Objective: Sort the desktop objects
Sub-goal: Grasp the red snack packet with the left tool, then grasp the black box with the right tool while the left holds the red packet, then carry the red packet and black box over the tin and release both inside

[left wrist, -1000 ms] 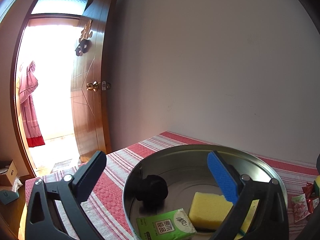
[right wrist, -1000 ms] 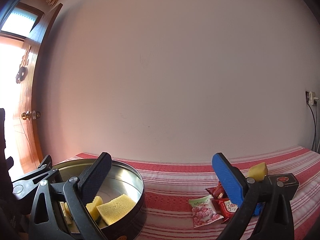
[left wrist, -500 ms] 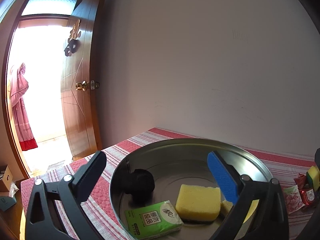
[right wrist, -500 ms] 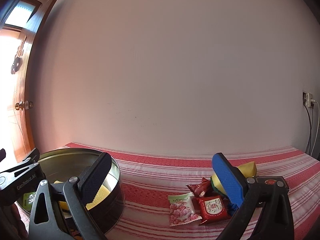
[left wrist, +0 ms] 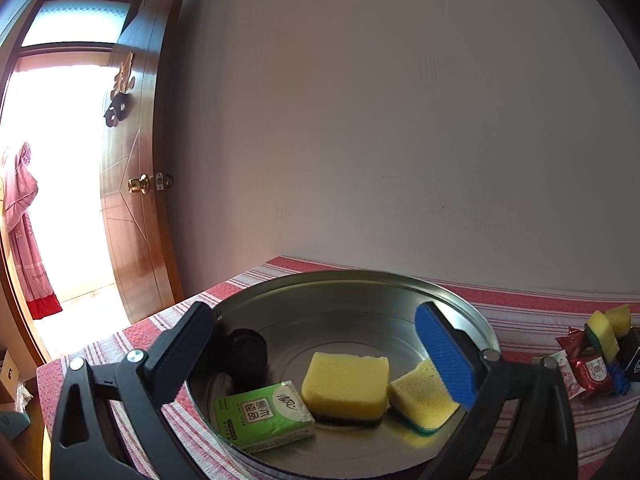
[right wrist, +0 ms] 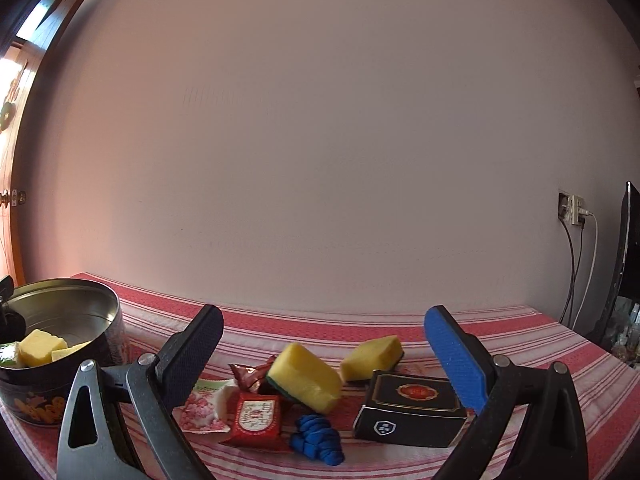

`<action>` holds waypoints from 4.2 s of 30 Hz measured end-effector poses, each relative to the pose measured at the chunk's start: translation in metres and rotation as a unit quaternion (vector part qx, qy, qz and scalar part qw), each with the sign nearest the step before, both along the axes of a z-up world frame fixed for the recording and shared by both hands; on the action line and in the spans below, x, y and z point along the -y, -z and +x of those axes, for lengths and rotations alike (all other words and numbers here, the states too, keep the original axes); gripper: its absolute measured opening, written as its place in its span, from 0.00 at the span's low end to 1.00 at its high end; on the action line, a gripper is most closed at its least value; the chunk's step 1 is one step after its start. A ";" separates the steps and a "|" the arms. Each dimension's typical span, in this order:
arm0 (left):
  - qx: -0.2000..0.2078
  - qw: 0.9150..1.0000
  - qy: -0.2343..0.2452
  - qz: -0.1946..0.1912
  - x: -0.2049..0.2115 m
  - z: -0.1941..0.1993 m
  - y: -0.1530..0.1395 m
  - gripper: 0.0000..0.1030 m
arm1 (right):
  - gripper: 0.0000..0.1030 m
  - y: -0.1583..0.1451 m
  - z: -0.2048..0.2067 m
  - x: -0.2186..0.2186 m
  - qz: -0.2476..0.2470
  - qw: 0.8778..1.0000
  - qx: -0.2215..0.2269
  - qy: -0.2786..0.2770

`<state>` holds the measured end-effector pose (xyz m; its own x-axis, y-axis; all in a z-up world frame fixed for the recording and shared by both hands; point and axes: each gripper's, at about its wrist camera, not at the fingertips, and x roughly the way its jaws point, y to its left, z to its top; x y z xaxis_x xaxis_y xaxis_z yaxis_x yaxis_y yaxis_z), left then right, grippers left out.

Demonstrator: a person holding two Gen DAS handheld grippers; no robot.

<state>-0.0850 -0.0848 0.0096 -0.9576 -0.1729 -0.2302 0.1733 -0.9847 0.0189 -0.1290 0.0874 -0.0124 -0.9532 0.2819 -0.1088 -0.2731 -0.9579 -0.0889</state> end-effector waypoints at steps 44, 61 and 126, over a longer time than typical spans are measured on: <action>0.290 0.902 0.312 -0.070 -0.267 -0.048 0.063 0.70 | 0.99 0.004 -0.006 -0.122 -0.034 0.991 0.051 0.117; 0.146 0.936 0.313 0.064 -0.187 -0.040 0.018 0.38 | 0.99 0.009 -0.008 -0.160 -0.175 0.981 0.082 0.013; 0.029 0.988 0.135 0.075 -0.023 -0.033 -0.016 0.38 | 0.96 -0.005 -0.020 0.053 -0.011 0.994 0.009 -0.110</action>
<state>-0.1182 -0.0614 0.0258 -0.9484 0.1277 -0.2901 -0.0934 -0.9872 -0.1292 -0.1489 0.0343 -0.0071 -0.9896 0.0638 -0.1292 -0.0550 -0.9960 -0.0705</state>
